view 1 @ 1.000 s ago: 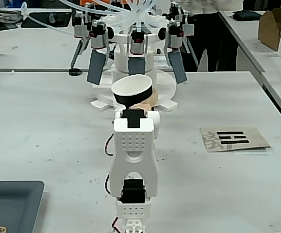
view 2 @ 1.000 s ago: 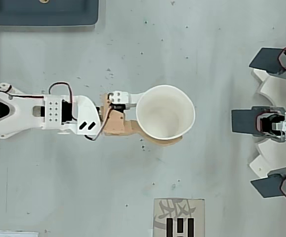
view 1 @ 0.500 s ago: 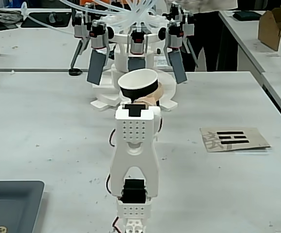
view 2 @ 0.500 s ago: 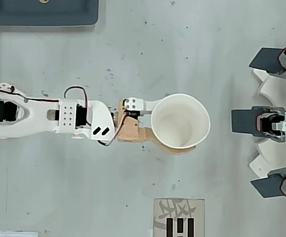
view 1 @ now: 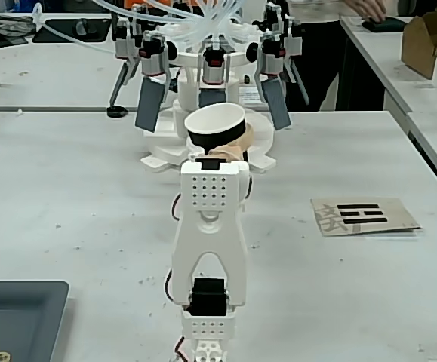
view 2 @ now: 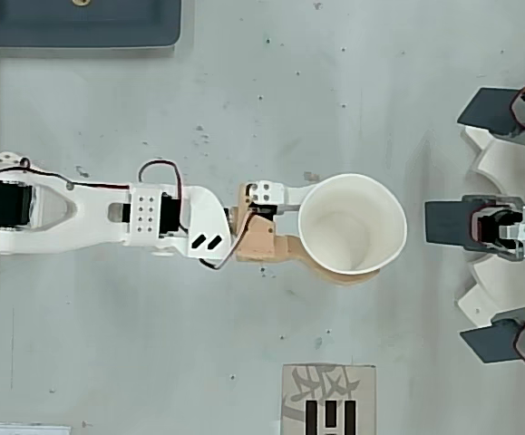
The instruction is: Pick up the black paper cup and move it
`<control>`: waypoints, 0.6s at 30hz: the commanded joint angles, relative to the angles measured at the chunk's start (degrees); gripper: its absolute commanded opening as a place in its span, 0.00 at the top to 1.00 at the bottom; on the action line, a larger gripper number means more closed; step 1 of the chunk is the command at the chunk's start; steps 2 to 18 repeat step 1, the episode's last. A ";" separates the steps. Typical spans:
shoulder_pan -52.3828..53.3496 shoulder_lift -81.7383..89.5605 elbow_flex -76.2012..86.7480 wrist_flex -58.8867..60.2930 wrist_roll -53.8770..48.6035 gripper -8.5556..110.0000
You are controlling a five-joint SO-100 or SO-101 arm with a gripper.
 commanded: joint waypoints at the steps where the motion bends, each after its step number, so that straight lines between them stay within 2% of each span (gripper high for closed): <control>1: 0.62 0.26 -4.04 0.53 0.00 0.85; 18: 0.62 0.26 -4.04 0.53 0.00 0.85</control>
